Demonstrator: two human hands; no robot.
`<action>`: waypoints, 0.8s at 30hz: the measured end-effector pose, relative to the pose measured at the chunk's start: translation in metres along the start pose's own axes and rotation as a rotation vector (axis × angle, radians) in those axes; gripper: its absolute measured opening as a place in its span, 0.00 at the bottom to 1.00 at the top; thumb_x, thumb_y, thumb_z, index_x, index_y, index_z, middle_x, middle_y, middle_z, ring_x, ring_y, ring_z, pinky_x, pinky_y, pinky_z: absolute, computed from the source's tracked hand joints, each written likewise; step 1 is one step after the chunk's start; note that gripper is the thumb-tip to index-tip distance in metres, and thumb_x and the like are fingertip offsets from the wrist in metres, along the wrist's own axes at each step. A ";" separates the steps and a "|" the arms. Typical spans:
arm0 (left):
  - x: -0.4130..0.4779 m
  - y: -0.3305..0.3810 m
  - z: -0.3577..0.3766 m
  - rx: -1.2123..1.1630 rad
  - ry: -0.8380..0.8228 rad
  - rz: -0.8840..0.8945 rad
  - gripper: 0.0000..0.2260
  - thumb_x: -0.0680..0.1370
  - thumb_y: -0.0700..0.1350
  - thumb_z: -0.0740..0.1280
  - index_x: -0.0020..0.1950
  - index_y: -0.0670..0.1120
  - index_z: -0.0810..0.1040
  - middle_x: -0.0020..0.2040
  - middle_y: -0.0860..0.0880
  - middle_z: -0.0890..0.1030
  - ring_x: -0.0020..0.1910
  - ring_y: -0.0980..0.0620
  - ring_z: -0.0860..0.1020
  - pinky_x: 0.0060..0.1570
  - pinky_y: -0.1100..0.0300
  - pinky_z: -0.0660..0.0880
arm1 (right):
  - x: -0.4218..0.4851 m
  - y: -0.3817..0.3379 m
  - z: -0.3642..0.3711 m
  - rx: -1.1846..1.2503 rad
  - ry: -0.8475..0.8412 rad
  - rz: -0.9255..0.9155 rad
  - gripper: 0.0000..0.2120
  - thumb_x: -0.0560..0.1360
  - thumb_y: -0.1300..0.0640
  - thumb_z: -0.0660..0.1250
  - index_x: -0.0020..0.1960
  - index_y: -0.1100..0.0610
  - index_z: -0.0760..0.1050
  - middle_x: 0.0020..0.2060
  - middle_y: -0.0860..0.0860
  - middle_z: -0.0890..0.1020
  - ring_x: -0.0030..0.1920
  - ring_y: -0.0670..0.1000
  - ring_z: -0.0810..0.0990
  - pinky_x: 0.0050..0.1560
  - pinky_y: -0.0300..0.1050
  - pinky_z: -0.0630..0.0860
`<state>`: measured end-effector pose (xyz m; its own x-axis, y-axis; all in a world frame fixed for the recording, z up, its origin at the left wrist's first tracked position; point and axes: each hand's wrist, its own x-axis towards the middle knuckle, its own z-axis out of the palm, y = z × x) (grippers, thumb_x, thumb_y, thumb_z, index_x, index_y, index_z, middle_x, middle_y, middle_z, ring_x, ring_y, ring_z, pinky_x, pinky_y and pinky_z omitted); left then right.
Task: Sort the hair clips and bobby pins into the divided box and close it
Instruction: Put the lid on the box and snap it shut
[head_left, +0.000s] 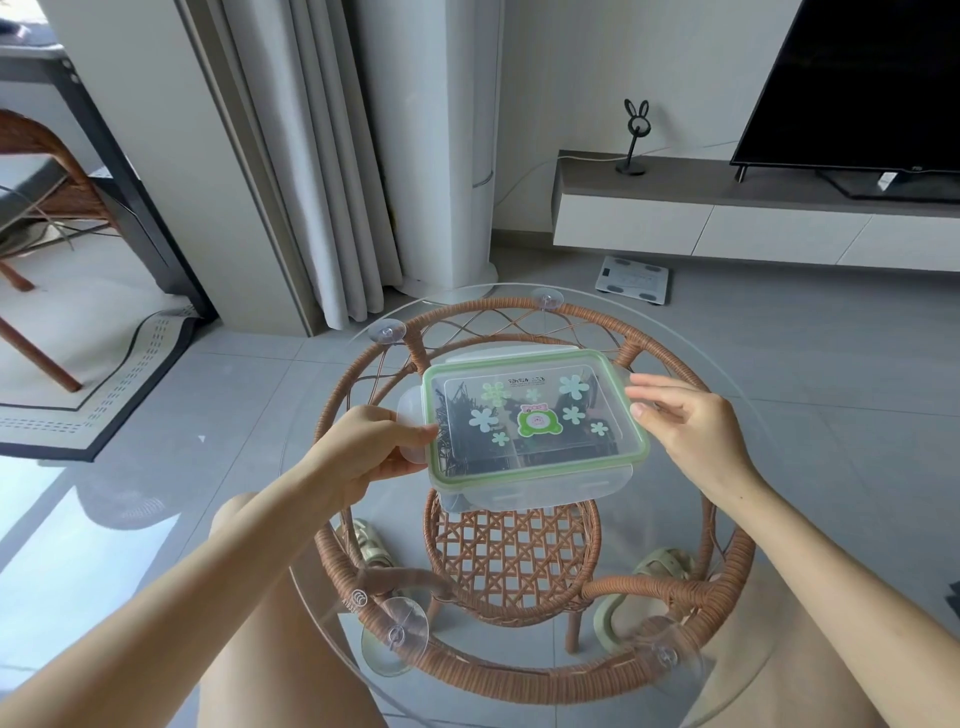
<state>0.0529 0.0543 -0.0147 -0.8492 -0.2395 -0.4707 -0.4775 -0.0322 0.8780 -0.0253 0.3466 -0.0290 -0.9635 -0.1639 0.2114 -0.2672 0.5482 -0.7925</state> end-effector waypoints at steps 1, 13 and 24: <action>0.000 0.000 0.000 -0.005 -0.006 -0.005 0.06 0.70 0.37 0.72 0.35 0.37 0.78 0.32 0.45 0.82 0.36 0.50 0.81 0.40 0.60 0.82 | 0.000 0.000 0.000 -0.007 0.001 -0.003 0.11 0.72 0.65 0.68 0.54 0.61 0.80 0.59 0.53 0.79 0.57 0.47 0.77 0.51 0.28 0.70; 0.003 0.008 -0.008 0.415 0.032 -0.023 0.19 0.69 0.49 0.73 0.32 0.45 0.64 0.30 0.48 0.61 0.29 0.52 0.59 0.29 0.61 0.58 | -0.006 -0.025 0.004 -0.508 -0.038 0.017 0.19 0.75 0.48 0.63 0.64 0.55 0.73 0.64 0.51 0.76 0.63 0.54 0.75 0.59 0.47 0.72; -0.001 0.014 0.008 0.847 -0.178 -0.039 0.21 0.81 0.53 0.51 0.35 0.42 0.70 0.30 0.49 0.65 0.27 0.53 0.61 0.30 0.60 0.62 | 0.019 -0.030 -0.004 -0.581 -0.372 0.169 0.24 0.77 0.48 0.59 0.26 0.56 0.58 0.22 0.50 0.64 0.23 0.51 0.67 0.32 0.43 0.65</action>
<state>0.0455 0.0616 -0.0022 -0.8176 -0.0958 -0.5677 -0.4543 0.7131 0.5340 -0.0352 0.3304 0.0013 -0.9515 -0.2502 -0.1790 -0.1783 0.9227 -0.3420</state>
